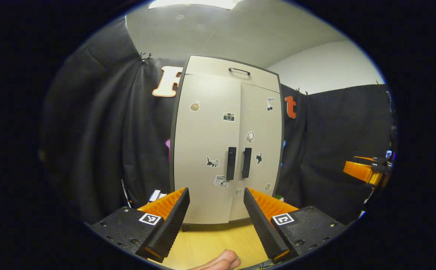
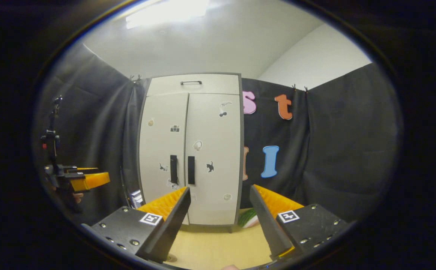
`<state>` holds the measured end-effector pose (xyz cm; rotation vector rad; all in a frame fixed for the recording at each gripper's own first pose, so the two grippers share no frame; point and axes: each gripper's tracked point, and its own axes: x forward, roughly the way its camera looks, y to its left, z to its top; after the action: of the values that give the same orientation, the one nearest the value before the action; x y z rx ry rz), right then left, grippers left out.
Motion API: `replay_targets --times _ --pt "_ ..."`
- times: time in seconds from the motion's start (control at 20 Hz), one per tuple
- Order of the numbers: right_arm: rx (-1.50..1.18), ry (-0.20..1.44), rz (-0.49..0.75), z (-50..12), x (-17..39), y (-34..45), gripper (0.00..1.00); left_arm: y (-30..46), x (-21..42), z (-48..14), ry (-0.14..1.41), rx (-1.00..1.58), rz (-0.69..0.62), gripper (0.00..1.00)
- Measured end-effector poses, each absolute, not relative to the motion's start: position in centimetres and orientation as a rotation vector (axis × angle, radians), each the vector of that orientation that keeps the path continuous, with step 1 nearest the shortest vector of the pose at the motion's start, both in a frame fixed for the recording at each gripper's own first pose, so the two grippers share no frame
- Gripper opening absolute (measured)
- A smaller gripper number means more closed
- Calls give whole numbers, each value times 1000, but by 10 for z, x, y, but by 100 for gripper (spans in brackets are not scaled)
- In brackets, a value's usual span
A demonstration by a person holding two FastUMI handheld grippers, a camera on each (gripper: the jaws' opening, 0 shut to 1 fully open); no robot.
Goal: Grasp the bottle in the cabinet with the left hand and place it on the coaster, then close the right door with the right hand and the left door with the left hand.
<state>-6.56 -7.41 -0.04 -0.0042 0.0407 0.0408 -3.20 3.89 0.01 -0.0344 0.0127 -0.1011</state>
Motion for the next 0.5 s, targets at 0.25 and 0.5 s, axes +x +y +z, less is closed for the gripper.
replay_targets --times 0.25,0.5 --pt "6 33 59 -2 -62 -60 96 40 -34 -2 28 -30 -100 94" --pt "19 6 50 -1 -53 -48 96 53 -37 -4 32 14 -89 94"
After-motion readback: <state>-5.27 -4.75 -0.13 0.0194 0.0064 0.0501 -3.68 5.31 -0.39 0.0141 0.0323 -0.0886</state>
